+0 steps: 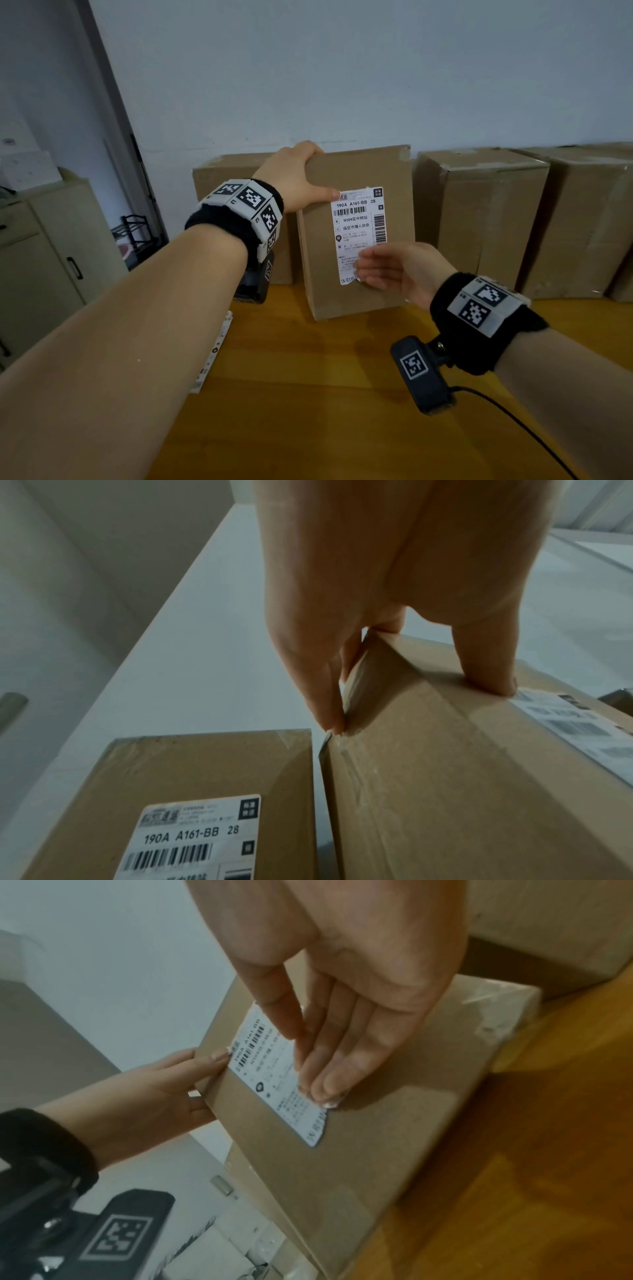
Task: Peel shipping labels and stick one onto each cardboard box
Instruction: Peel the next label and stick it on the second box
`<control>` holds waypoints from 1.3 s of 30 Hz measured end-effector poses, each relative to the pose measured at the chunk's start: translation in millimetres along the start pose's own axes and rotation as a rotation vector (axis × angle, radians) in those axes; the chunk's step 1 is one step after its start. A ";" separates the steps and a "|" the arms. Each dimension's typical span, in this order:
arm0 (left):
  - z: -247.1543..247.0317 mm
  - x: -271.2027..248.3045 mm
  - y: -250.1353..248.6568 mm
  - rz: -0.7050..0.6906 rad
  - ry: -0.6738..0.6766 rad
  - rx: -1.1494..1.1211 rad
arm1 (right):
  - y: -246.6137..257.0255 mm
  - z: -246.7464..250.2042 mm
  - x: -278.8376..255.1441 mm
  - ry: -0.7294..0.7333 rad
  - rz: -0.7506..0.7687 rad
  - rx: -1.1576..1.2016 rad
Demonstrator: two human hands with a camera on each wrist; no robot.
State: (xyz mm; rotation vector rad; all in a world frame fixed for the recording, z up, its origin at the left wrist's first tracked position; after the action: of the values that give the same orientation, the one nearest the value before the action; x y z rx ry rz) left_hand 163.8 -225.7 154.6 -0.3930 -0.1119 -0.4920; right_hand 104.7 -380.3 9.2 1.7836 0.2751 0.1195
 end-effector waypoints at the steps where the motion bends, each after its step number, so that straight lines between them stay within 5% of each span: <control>1: 0.2 -0.1 0.1 0.003 -0.001 0.001 | -4.4 1.3 -1.3 -0.006 -0.030 -0.018; 11: 0.6 0.1 -0.2 0.015 0.005 0.008 | -22.1 -24.4 2.7 0.053 -0.177 -0.125; 18: 1.0 -0.4 -1.4 0.011 0.003 0.005 | 18.5 -13.1 2.9 0.024 0.071 0.017; 25: 1.4 -2.1 -3.3 0.007 -0.003 0.009 | -12.8 -24.9 5.4 0.056 -0.113 -0.076; 32: 4.3 -3.5 -4.3 -0.003 -0.011 0.024 | 56.2 -27.5 12.7 0.079 0.256 0.134; 39: 4.4 -3.1 -5.5 -0.007 -0.005 -0.002 | 69.6 -3.1 10.1 0.010 0.295 0.277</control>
State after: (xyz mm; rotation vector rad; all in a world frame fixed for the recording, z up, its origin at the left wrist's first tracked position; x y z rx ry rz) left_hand 158.3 -227.0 159.8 -0.3957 -0.1177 -0.4985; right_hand 122.2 -389.3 76.8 2.0919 0.0333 0.3126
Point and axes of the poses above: each hand's wrist, its own x-axis towards the middle knuckle, its own z-axis out of the back of the hand, y = z × x, the point moved 9 cm from there along x, towards the middle knuckle, and after that the axes turned 15 degrees about y, right-handed, at the moved point
